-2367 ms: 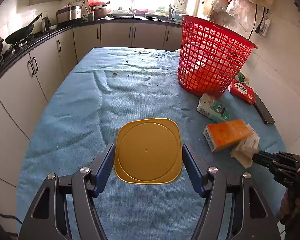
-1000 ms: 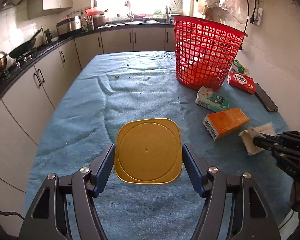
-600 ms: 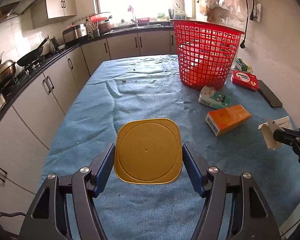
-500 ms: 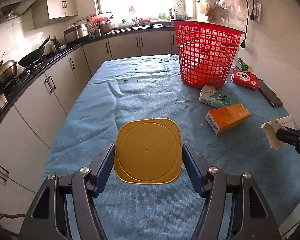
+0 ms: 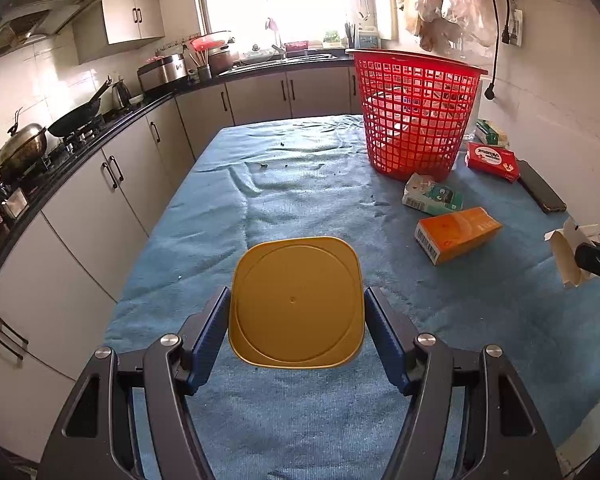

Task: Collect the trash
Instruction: 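Carry the yellow lid and white box in both tools toward the red basket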

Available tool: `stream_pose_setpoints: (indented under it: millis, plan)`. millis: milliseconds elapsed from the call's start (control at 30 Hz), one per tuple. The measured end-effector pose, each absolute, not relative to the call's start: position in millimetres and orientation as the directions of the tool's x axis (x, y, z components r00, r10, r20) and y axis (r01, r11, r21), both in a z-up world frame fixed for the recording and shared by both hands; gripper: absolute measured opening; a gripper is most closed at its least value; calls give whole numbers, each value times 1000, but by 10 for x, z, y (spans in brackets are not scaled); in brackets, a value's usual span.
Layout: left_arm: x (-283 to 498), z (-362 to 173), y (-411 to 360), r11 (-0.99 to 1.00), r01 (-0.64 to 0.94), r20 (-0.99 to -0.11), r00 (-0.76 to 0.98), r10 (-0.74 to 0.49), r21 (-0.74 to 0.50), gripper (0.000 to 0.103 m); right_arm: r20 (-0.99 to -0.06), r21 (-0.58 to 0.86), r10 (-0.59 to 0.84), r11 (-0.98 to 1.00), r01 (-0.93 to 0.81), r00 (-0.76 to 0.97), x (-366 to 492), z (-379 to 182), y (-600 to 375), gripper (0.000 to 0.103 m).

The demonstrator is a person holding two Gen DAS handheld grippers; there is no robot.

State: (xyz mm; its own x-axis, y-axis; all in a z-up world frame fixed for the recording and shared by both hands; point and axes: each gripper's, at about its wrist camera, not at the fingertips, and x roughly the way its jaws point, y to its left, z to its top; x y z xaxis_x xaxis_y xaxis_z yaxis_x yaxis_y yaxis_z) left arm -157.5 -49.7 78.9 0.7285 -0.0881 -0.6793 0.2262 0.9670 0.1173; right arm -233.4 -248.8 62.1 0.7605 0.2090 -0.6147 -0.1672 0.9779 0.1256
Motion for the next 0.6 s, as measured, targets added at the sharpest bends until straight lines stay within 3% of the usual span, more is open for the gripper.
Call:
stream_pose_setpoints:
  millis: [600]
  plan:
    - [-1340, 1040, -626, 957, 241, -656, 751, -76, 165, 67, -577, 155, 227, 973, -168, 785, -2195, 806, -2594, 6]
